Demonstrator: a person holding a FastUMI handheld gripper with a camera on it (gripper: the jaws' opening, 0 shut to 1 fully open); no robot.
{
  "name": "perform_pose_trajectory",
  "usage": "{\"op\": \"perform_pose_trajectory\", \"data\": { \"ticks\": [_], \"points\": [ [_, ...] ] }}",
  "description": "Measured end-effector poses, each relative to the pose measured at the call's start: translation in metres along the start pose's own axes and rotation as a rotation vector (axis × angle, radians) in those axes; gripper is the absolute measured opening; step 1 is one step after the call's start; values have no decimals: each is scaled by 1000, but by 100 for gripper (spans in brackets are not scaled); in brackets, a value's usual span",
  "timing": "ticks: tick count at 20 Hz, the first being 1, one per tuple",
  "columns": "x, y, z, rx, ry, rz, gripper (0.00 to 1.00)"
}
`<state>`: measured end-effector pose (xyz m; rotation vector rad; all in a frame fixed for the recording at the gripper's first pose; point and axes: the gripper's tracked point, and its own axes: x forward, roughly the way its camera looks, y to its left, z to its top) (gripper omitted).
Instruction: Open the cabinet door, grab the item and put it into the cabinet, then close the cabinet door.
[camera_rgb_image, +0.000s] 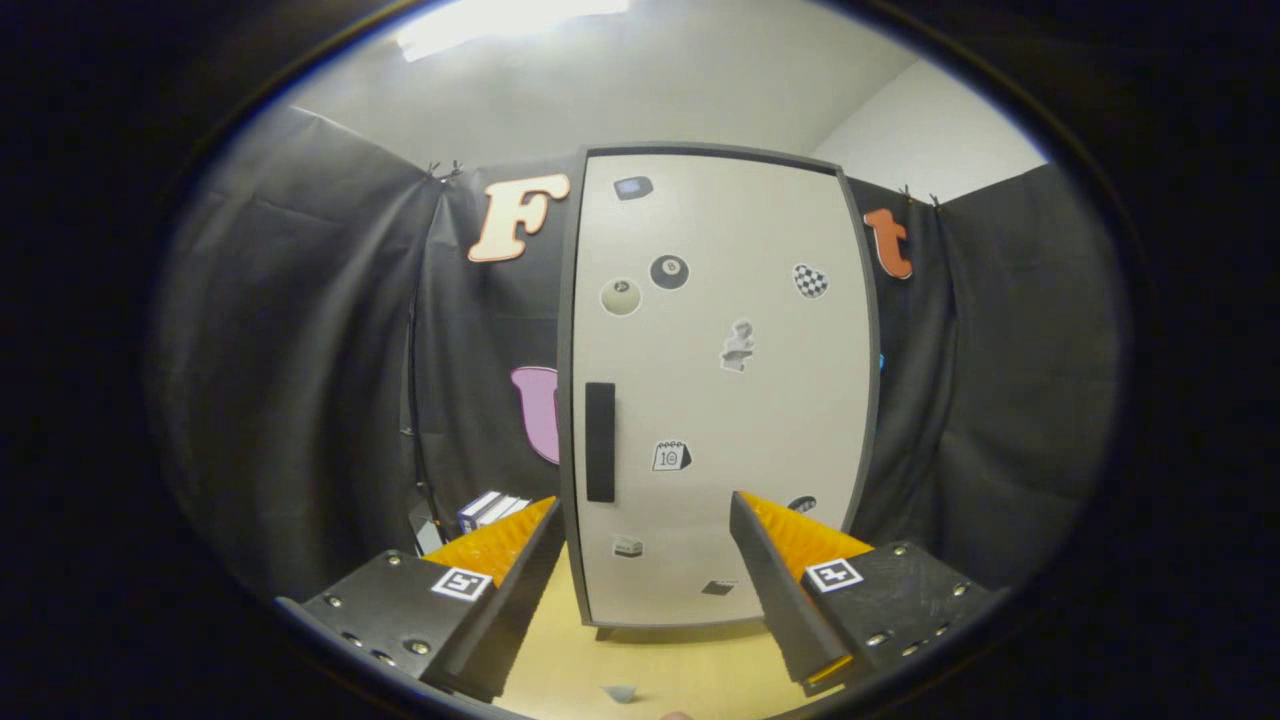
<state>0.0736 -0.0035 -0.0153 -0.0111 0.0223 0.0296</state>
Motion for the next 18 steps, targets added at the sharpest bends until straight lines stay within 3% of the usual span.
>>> {"op": "perform_pose_trajectory", "data": {
  "ticks": [18],
  "points": [
    [153, 48, -18, 43, 31, 65, 98]
  ]
}}
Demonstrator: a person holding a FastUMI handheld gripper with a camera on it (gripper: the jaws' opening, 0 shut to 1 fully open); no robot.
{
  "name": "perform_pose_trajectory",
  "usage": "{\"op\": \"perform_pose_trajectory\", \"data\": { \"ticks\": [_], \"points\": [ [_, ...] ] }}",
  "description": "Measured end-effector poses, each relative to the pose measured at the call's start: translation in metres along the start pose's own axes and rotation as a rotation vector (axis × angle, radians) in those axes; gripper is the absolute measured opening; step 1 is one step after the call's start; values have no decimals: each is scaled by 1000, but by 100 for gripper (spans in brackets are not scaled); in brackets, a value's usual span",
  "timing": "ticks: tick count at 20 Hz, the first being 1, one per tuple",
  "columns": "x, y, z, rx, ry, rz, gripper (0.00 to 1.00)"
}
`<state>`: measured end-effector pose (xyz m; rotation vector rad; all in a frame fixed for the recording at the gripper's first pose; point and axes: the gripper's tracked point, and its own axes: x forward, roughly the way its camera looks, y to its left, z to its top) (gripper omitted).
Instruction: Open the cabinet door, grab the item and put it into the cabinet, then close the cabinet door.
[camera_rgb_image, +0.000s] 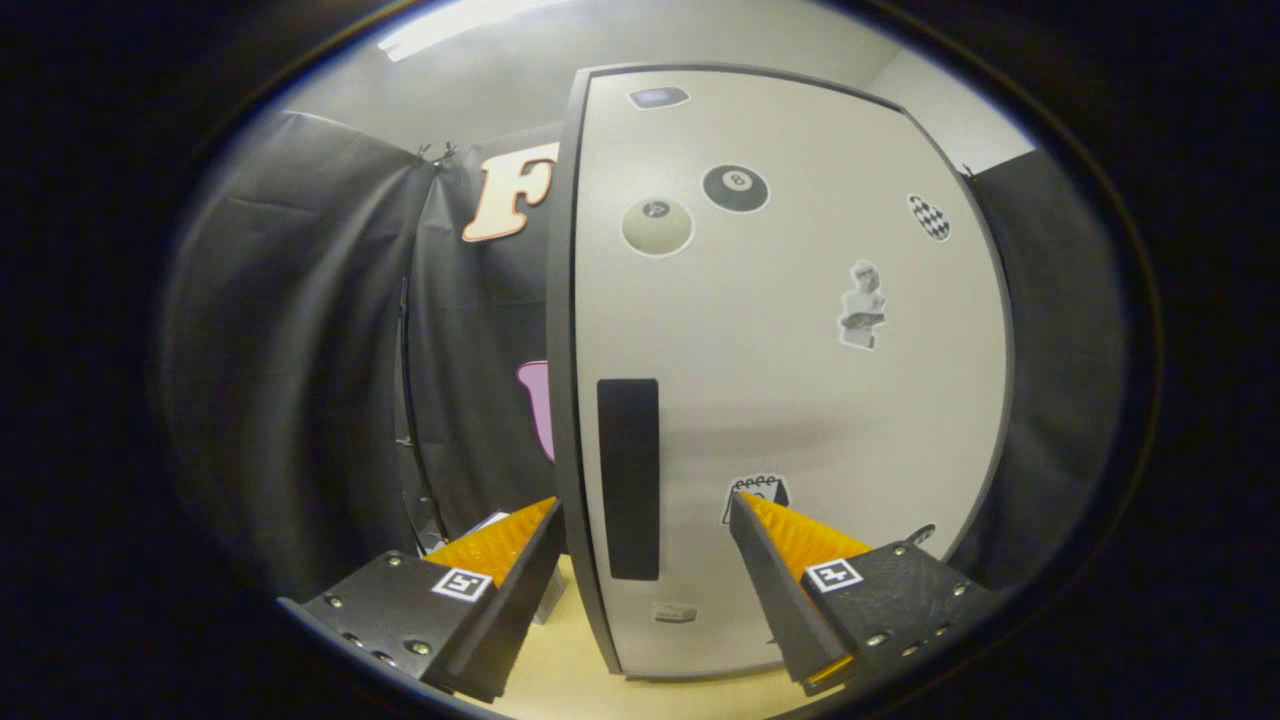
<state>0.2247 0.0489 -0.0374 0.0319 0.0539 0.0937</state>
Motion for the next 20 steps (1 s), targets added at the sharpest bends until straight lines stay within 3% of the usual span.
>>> {"op": "perform_pose_trajectory", "data": {
  "ticks": [7, 11, 13, 14, 20],
  "points": [
    [24, 0, -5, 16, 14, -43, 79],
    [26, -1, 1, 17, -6, -67, 43],
    [17, 6, -1, 48, 20, -45, 44],
    [25, 5, -1, 48, 9, -59, 29],
    [24, 6, -4, 62, 42, -38, 29]
  ]
}}
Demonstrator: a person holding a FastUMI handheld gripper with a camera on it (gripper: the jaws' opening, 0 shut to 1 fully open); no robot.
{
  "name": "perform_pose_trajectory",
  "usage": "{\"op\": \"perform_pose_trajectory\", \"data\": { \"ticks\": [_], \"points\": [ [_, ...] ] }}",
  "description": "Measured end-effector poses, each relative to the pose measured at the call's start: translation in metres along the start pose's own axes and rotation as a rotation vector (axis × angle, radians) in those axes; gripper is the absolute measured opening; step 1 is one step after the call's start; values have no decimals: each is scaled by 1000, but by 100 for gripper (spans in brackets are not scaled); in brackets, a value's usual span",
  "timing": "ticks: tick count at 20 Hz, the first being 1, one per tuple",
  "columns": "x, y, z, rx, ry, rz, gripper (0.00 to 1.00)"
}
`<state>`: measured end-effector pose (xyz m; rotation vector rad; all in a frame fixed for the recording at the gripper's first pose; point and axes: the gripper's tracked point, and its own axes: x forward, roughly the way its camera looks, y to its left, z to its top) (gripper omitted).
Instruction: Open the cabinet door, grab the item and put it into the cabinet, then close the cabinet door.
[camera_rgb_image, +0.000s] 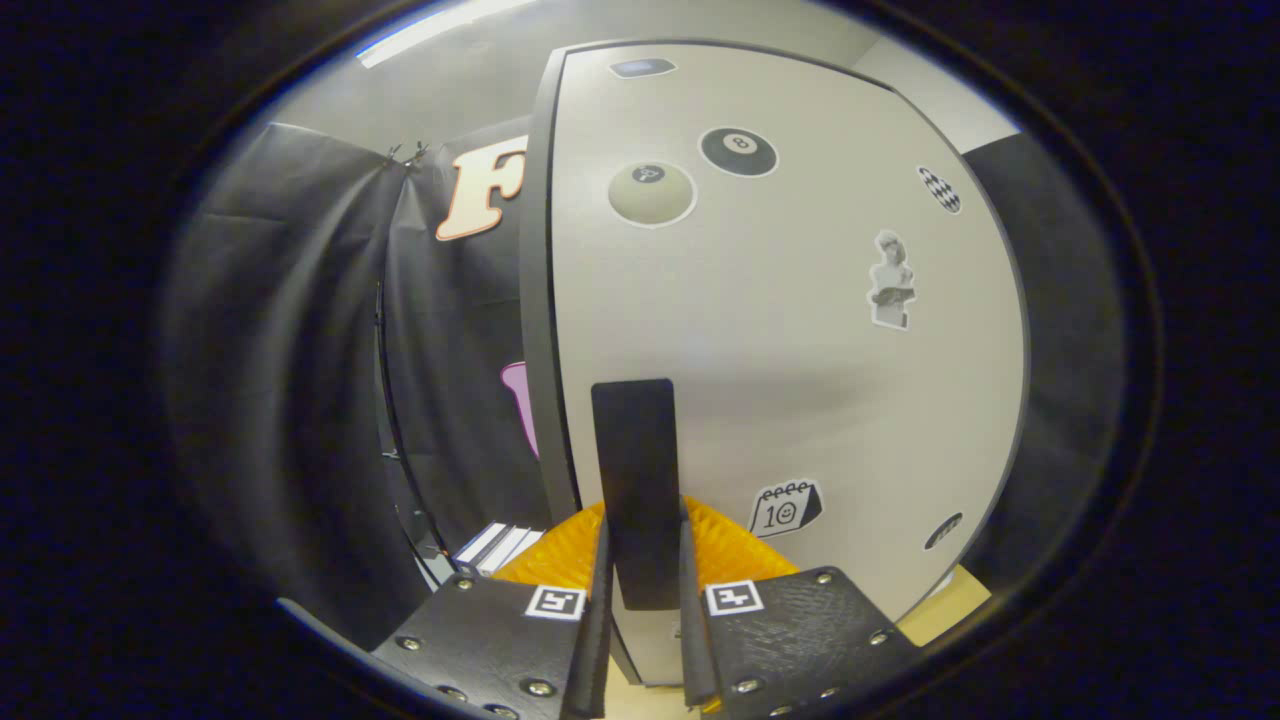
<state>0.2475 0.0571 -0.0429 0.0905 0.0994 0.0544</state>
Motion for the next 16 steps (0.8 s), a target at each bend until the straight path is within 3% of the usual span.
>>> {"op": "perform_pose_trajectory", "data": {
  "ticks": [2, 16],
  "points": [
    [-4, 0, 0, -16, -7, -2, 20],
    [-64, -20, 1, -17, 3, -39, 20]
  ]
}}
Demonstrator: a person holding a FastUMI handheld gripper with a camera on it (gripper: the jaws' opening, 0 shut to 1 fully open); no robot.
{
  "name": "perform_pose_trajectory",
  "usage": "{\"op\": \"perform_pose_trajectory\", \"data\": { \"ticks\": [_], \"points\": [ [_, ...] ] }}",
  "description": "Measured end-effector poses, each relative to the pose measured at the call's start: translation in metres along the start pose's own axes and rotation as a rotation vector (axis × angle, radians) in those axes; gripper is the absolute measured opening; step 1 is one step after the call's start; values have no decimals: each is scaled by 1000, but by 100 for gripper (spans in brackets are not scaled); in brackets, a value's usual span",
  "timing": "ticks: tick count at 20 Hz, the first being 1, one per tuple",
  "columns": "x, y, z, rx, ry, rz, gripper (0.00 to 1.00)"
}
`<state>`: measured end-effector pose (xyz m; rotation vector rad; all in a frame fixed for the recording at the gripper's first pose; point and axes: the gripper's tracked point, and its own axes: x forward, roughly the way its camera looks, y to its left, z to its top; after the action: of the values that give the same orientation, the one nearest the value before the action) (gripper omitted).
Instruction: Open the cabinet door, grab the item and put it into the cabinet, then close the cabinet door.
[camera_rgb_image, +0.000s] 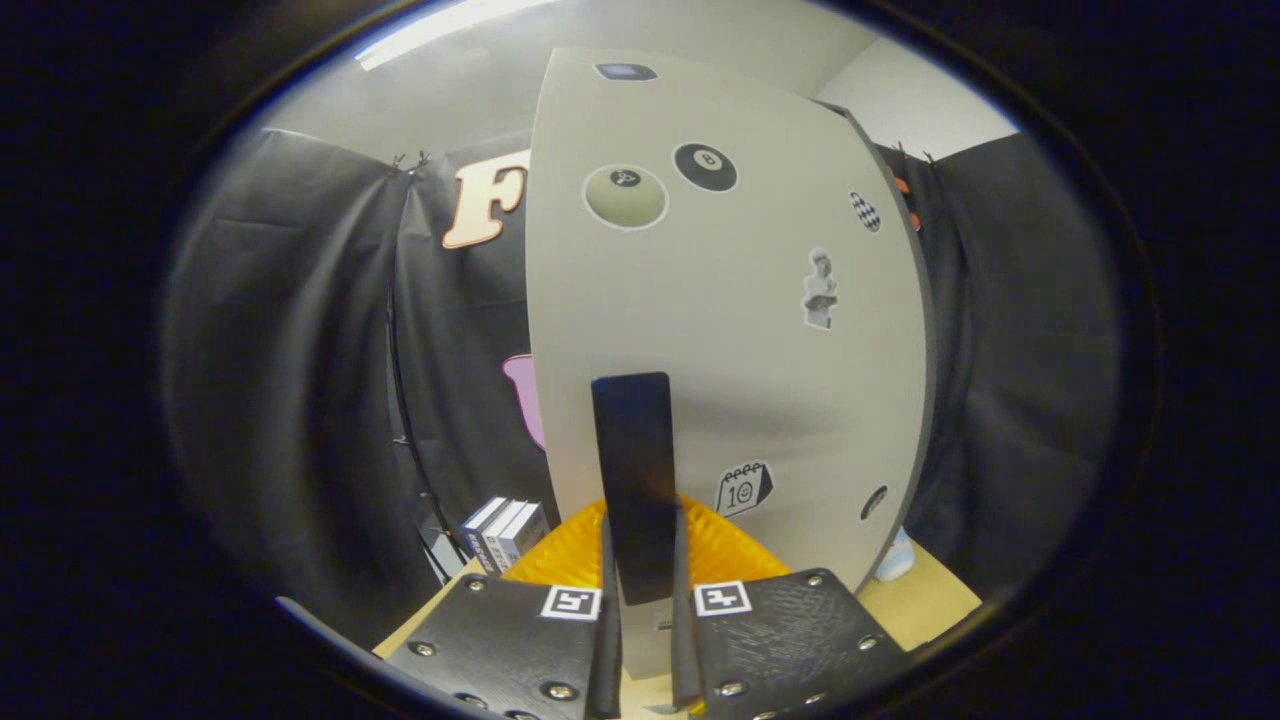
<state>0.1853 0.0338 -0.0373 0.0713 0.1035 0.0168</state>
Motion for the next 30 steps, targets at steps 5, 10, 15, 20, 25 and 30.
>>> {"op": "perform_pose_trajectory", "data": {
  "ticks": [5, 10, 15, 20, 25, 30],
  "points": [
    [-20, -14, 1, 3, 2, -33, 20],
    [-38, -31, 2, 6, 9, -72, 19],
    [-54, -51, 3, 18, 17, -126, 19],
    [-67, -72, 4, 25, 19, -193, 19],
    [-76, -93, 7, 12, 21, -252, 19],
    [-83, -114, 7, 31, 14, -302, 19]
  ]
}}
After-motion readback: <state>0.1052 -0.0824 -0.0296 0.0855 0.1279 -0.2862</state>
